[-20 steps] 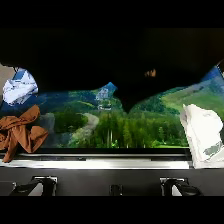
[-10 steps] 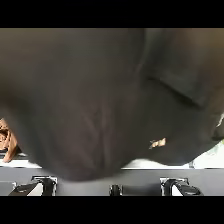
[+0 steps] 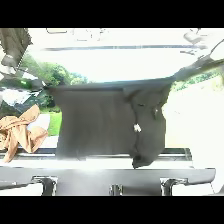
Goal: Fold the shirts.
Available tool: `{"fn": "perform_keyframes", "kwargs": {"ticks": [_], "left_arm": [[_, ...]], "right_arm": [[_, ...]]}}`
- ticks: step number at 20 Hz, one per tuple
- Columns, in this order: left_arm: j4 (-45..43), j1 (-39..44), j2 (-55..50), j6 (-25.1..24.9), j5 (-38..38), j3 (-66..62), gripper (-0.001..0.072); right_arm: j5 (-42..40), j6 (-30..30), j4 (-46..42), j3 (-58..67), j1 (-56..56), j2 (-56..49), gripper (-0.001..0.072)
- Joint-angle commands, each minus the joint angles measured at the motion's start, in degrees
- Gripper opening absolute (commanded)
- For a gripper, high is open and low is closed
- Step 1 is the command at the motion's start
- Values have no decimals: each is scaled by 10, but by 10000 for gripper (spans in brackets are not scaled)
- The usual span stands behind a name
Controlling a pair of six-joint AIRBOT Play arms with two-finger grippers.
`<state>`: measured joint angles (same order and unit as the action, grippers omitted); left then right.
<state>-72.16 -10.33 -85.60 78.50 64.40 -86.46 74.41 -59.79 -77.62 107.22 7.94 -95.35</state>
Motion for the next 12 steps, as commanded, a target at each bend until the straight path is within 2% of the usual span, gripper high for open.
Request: {"fn": "perform_keyframes", "kwargs": {"ticks": [1, 3, 5, 6, 7, 8, 9, 10, 12], "left_arm": [[16, 9, -110, -5, -56, -10, 33], [37, 13, -136, -5, -73, -19, 33], [66, 14, -146, -5, -72, -19, 35], [74, 14, -145, -5, -63, -20, 99], [74, 11, -143, -5, -36, -29, 287], [74, 4, -142, -5, 17, -49, 491], [74, -7, -142, -5, 81, -72, 528], [71, -20, -139, 3, 151, -89, 527], [45, -47, -118, 43, 241, -71, 527]], "right_arm": [[-141, -37, 137, -6, 0, -116, 38], [-169, -45, 185, -6, 0, -142, 38], [-163, -46, 196, -6, 0, -155, 38], [-153, -45, 196, -6, 0, -154, 46], [-138, -45, 196, -3, 2, -148, 170], [-108, -41, 194, 5, 9, -137, 407], [-69, -16, 193, 12, 18, -123, 569], [-24, 13, 183, 14, 31, -103, 574], [95, 18, 120, 13, 62, -73, 567]]}}
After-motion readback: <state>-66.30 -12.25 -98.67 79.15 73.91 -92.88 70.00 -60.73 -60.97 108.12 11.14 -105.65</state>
